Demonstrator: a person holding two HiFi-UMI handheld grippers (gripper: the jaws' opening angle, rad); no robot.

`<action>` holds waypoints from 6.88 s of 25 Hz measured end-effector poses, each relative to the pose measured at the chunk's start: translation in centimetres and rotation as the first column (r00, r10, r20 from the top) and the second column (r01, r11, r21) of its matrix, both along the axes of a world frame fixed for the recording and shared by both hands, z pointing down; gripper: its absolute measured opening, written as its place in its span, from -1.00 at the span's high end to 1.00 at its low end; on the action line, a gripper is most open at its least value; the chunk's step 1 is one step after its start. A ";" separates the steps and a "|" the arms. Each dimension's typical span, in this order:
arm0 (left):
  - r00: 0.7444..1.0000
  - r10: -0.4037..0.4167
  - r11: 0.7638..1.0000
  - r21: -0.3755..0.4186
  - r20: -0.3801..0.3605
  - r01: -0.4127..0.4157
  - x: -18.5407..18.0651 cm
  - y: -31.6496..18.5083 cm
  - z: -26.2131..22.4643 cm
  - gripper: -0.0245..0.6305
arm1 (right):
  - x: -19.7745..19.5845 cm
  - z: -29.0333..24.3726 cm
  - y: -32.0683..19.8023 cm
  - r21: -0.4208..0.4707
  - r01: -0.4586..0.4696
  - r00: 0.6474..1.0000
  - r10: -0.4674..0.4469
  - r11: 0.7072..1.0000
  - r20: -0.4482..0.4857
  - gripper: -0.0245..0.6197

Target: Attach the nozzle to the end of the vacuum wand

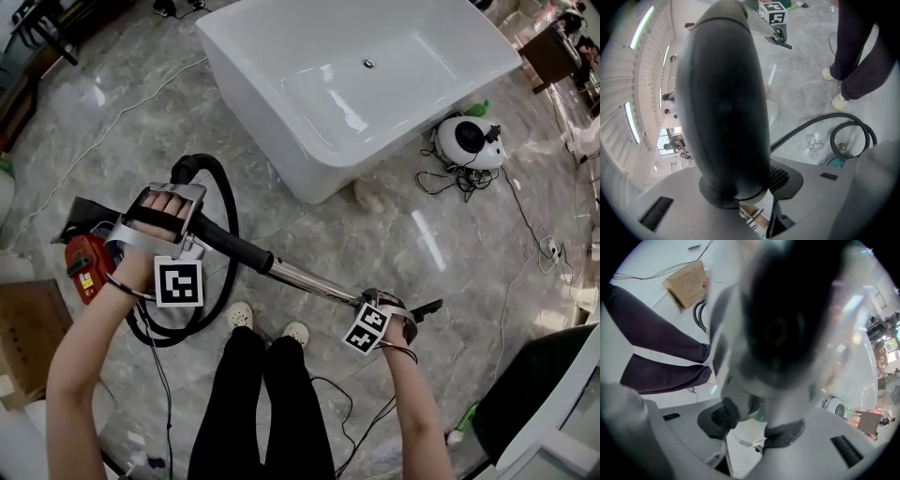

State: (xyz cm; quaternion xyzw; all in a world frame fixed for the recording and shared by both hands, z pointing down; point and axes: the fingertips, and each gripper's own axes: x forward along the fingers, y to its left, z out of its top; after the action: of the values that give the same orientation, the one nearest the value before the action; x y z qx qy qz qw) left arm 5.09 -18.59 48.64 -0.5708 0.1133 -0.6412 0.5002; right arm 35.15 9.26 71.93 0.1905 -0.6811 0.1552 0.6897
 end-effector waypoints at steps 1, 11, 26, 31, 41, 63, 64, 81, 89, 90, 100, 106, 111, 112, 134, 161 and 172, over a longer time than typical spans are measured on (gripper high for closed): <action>1.000 0.012 1.000 0.010 0.017 -0.012 0.0 -0.3 0.0 0.51 | 0.1 0.0 0.3 -0.022 0.009 1.000 -0.009 1.000 -0.003 0.40; 0.937 0.137 0.991 -0.038 0.321 -0.131 -1.9 -0.3 4.5 0.51 | 1.1 -0.2 5.3 -0.285 0.097 0.990 -0.121 0.954 -0.069 0.40; 0.923 -0.053 0.995 -0.059 0.382 0.082 -2.2 0.0 5.9 0.51 | 2.8 -1.4 5.5 -0.360 0.051 0.991 -0.092 0.932 -0.098 0.40; 0.896 -0.060 0.992 -0.072 0.440 0.102 -2.8 1.3 6.6 0.51 | 1.9 -1.5 5.1 -0.386 0.076 0.988 -0.123 0.919 -0.098 0.40; 0.907 -0.095 0.988 -0.075 0.411 0.137 -2.5 1.7 7.4 0.51 | 3.5 -1.9 3.6 -0.378 0.127 0.970 -0.194 0.917 -0.147 0.40; 0.986 -0.010 0.999 0.047 0.167 0.003 1.1 1.3 5.7 0.71 | -1.3 -2.7 0.9 -0.397 0.145 0.974 -0.200 0.906 -0.101 0.41; 0.991 -0.023 0.999 0.044 0.134 0.017 1.3 1.2 5.5 0.61 | -1.4 -2.6 1.1 -0.399 0.146 0.974 -0.201 0.905 -0.100 0.41; 0.862 -0.429 0.899 -0.222 -0.270 0.378 -3.3 2.5 -1.0 -0.37 | -1.8 -3.6 -0.2 -0.352 0.165 0.971 -0.215 0.921 -0.109 0.41; 0.580 -0.656 0.755 -0.412 -0.482 0.511 -9.0 3.5 -4.8 -0.37 | -2.1 -4.3 -0.6 -0.314 0.178 0.969 -0.222 0.933 -0.111 0.42; 0.507 -0.699 0.714 -0.470 -0.504 0.518 -9.9 3.7 -4.9 -0.37 | -2.2 -4.4 -0.7 -0.307 0.179 0.969 -0.222 0.935 -0.111 0.42; -0.364 -0.927 0.053 -0.929 0.091 -0.367 -8.7 8.2 1.0 -0.37 | -3.5 -6.2 -2.4 -0.238 0.182 0.975 -0.207 0.954 -0.083 0.42; -0.441 -0.843 0.257 -0.490 0.307 -0.833 -5.8 4.2 -3.3 -0.37 | -4.1 -7.4 -1.7 -0.225 0.219 0.968 -0.239 0.950 -0.069 0.42; -0.490 -0.834 0.385 -0.367 0.255 -0.847 -5.9 2.1 -7.4 0.04 | -4.2 -7.6 -1.3 -0.195 0.238 0.965 -0.254 0.951 -0.060 0.42; -0.499 -0.832 0.398 -0.367 0.242 -0.841 -5.9 1.9 -8.0 0.34 | -4.3 -7.5 -1.5 -0.186 0.236 0.967 -0.250 0.954 -0.057 0.42; -0.467 -0.834 0.550 -0.516 -0.294 -0.657 1.0 0.0 -23.2 0.69 | -16.4 -2.7 -11.9 0.181 0.018 0.965 -0.065 0.983 0.255 0.42; -0.039 -0.866 0.324 -0.499 -0.499 -0.804 19.2 -5.6 -31.3 0.69 | -13.8 -7.9 -22.7 0.220 -0.663 0.695 0.479 0.716 0.537 0.47; -0.156 -0.856 0.489 -0.674 -0.492 -0.554 21.0 -11.3 -23.2 0.53 | -9.9 -4.4 -20.8 0.154 -0.772 0.606 0.642 0.617 0.469 0.47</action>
State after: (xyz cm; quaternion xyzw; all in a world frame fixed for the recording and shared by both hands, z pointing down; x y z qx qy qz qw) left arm 26.12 -29.91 25.44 -0.9461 0.2130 0.0003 -0.2440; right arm 25.30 -11.50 67.50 0.5316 -0.6786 0.3315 0.3834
